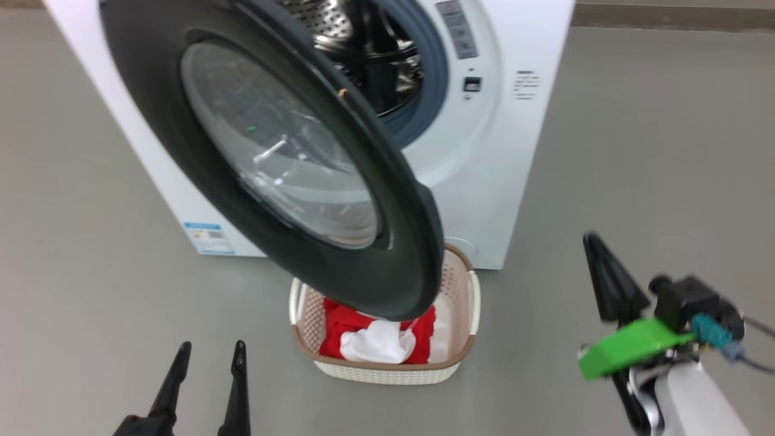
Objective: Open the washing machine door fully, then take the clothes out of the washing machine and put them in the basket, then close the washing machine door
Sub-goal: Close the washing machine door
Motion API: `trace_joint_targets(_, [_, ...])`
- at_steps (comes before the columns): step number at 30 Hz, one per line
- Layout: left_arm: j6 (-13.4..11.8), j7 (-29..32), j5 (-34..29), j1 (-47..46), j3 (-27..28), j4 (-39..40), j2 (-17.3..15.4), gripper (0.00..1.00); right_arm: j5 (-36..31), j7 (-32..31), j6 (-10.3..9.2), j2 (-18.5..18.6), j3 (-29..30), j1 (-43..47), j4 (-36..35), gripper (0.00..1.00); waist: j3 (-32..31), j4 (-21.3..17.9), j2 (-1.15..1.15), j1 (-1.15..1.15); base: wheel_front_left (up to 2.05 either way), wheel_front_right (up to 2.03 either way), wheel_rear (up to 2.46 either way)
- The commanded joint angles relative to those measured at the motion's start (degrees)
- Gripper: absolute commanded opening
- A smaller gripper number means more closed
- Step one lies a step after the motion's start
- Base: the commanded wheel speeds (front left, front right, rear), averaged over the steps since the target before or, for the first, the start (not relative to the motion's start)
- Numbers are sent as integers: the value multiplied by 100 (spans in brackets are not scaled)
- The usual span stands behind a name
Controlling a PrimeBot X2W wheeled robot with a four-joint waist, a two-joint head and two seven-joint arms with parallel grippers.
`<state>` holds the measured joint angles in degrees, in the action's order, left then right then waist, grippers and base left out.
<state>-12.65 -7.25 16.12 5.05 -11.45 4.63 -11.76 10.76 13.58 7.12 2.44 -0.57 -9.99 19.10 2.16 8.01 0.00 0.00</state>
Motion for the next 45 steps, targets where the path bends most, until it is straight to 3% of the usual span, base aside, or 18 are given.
trace_joint_targets(1, [-6, -69, -39, -280, 162, 156, -44, 100, 60, 76, 36, 43, -137, -362, -165, 0, 108, 288, 0, 0, 0, 0, 0])
trace_joint_targets(6, [8, -134, -6, -343, 130, 141, -11, 100, 61, 125, 36, 43, -273, -881, -690, 0, 113, 501, 0, 0, 0, 0, 0])
trace_joint_targets(11, [33, -190, 26, -349, 128, 122, -31, 100, 147, 135, 36, 43, -763, -1153, -1534, 0, 69, 618, 0, 0, 0, 0, 0])
trace_joint_targets(12, [47, -178, 38, -344, 117, 95, -58, 100, 182, 121, 36, 43, -1193, -1129, -1990, 0, 12, 688, 0, 0, 0, 0, 0])
trace_joint_targets(19, [53, -139, 84, -341, 105, 47, -87, 100, 286, -203, 36, 43, -1917, -626, -2544, 0, -104, 841, 0, 0, 0, 0, 0])
trace_joint_targets(29, [57, -140, 128, -370, 82, 27, -115, 100, 399, -417, 36, 43, -2195, -99, -1721, 0, -113, 911, 0, 0, 0, 0, 0])
trace_joint_targets(45, [91, -152, 204, -460, -12, -41, -101, 100, 545, -78, 36, 43, -2154, -709, -267, 0, -60, 943, 0, 0, 0, 0, 0])
